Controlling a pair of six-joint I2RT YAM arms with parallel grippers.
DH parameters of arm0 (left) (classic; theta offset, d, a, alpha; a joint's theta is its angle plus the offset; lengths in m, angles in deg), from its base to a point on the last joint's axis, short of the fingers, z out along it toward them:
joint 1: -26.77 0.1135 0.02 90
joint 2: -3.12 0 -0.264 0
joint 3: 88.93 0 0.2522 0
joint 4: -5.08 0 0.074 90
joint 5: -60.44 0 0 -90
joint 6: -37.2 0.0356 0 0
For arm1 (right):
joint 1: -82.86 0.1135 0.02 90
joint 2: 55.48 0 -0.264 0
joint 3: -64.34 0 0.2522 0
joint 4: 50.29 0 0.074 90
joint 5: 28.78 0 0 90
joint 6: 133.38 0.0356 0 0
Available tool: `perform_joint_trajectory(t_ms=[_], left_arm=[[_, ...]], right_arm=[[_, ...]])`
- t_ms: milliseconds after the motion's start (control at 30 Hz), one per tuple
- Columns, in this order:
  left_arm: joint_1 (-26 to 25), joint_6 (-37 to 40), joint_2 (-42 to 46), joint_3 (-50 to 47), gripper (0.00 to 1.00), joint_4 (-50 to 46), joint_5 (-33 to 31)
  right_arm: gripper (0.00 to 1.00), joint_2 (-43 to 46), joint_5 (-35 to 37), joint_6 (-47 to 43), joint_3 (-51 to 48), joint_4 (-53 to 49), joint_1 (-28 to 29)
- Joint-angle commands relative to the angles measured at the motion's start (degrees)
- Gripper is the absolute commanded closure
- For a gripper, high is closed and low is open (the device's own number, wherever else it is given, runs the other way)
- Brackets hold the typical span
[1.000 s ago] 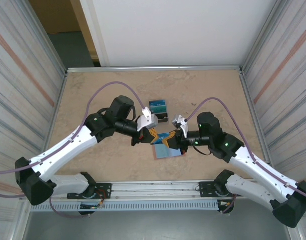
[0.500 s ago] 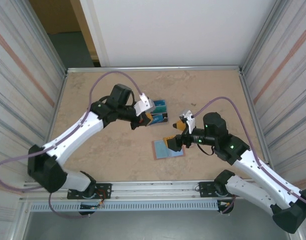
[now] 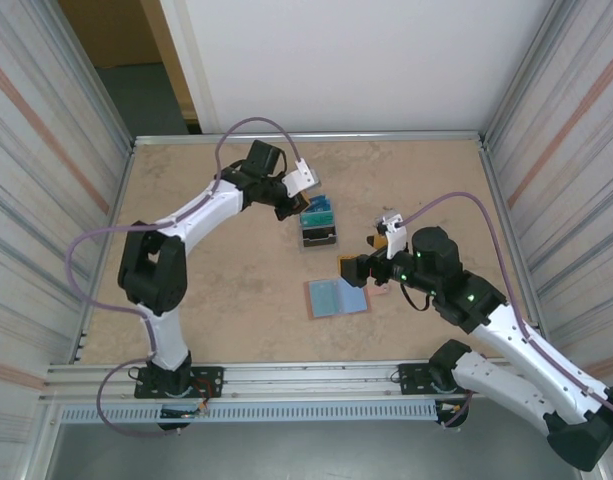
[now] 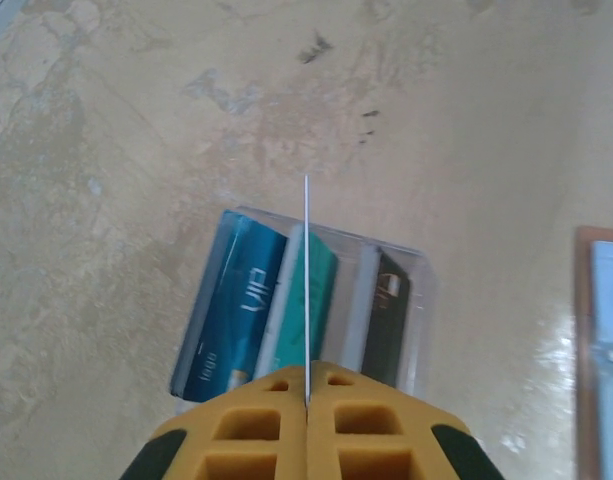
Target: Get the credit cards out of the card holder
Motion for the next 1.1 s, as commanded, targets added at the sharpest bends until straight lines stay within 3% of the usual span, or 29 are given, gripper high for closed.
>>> perform_joint_trajectory(t_ms=[0,667,1067], left_arm=[[0.5,2.9,-3.1,3.3,1.00,2.4,1.7],[1.1,7.6,-13.2,9.7,1.00,2.6,2.7],[1.1,8.7,-14.4,10.1,1.00,1.0,1.6]], right_arm=[[0.01,1.9,2.3,2.2,1.8,0.2,-0.3],[0.01,3.7,4.7,3.4,0.3,-0.2,-0.3],[0.01,3.9,4.6,3.5,0.0,-0.5,-0.3]])
